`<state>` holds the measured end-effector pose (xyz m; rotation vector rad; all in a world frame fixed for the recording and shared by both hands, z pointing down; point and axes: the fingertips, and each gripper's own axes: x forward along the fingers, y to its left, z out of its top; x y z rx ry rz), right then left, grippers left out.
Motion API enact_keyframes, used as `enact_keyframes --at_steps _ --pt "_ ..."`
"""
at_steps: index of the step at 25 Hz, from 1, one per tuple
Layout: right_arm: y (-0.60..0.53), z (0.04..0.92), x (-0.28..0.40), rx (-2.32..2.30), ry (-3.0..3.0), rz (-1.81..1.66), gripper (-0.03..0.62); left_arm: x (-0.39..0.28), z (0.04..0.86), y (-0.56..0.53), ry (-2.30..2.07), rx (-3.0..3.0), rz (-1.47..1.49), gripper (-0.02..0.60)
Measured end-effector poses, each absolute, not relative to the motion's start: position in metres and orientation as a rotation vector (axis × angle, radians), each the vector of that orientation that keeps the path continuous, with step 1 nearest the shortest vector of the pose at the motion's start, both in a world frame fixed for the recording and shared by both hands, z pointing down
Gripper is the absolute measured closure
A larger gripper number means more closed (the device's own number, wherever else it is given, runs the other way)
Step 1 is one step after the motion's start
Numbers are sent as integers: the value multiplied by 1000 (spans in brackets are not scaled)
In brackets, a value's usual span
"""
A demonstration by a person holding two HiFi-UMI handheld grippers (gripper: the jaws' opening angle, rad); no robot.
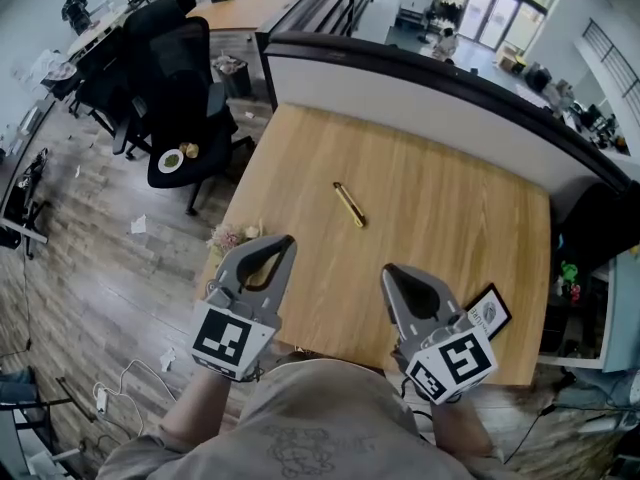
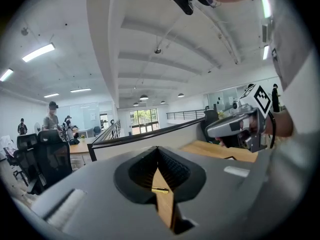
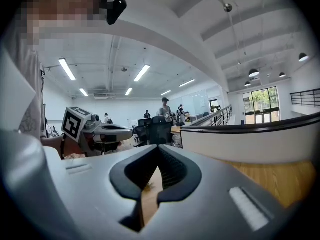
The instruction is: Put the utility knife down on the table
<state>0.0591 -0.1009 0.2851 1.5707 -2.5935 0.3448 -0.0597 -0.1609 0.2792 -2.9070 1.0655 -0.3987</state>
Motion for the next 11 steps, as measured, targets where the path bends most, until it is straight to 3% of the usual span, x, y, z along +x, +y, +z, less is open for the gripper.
enact_keyframes --at_steps 11 --pt "-104 281 63 1580 -2587 328 583 -65 261 -157 1080 -2917 -348 583"
